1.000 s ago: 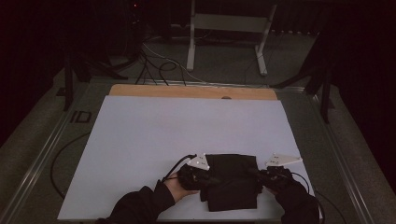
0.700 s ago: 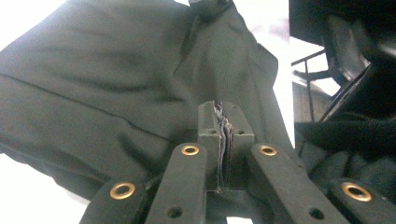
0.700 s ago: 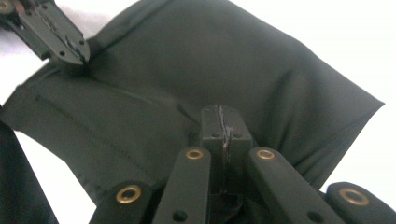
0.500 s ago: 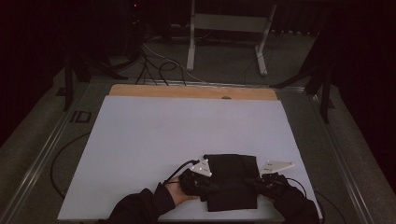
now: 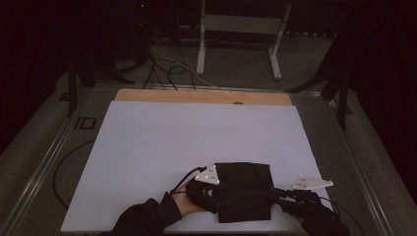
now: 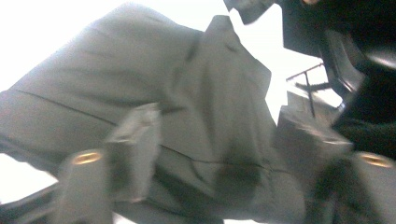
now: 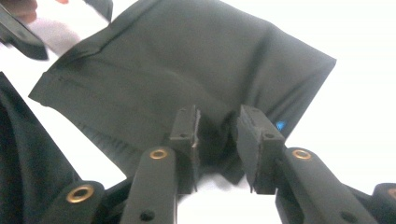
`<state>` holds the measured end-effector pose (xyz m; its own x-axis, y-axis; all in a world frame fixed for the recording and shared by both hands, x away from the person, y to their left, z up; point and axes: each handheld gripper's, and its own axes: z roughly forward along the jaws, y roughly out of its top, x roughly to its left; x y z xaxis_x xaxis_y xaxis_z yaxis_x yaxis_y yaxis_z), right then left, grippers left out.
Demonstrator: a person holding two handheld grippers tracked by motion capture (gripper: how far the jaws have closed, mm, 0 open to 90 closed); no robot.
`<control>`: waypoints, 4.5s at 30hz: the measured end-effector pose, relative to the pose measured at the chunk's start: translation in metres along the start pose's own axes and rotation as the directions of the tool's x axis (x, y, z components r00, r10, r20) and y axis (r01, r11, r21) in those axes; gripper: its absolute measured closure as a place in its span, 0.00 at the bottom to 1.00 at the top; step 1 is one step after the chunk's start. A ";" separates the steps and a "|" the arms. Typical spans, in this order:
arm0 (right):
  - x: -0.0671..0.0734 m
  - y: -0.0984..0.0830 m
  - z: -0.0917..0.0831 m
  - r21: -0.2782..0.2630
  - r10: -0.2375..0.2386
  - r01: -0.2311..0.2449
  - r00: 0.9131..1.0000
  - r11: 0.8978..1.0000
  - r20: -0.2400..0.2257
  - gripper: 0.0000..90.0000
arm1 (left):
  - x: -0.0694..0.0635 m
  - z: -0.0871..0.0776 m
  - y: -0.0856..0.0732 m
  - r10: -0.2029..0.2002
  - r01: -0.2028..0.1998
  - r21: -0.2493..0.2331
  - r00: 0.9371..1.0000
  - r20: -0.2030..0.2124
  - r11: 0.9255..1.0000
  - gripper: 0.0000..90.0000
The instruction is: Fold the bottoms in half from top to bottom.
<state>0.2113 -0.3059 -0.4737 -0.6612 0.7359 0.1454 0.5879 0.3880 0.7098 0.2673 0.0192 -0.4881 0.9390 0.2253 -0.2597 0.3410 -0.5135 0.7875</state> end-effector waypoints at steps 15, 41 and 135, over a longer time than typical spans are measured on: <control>-0.005 -0.005 0.031 0.144 0.029 -0.019 0.997 0.989 -0.071 0.53 | 0.012 -0.027 -0.004 -0.016 0.013 -0.063 0.999 -0.049 0.998 0.05; 0.023 -0.013 -0.001 0.154 0.021 -0.001 0.992 0.988 -0.128 0.83 | 0.008 -0.024 -0.006 -0.006 0.004 -0.069 0.999 -0.039 0.998 0.05; -0.019 0.044 0.058 -0.090 0.042 -0.023 0.975 0.996 0.219 0.11 | 0.051 0.011 0.009 -0.179 0.164 -0.077 0.945 -0.274 0.983 0.00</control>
<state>0.2771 -0.2707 -0.4848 -0.5177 0.8553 0.0207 0.5589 0.3198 0.7651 0.3192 0.0166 -0.5005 0.8141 0.5319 -0.2329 0.4859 -0.4044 0.7748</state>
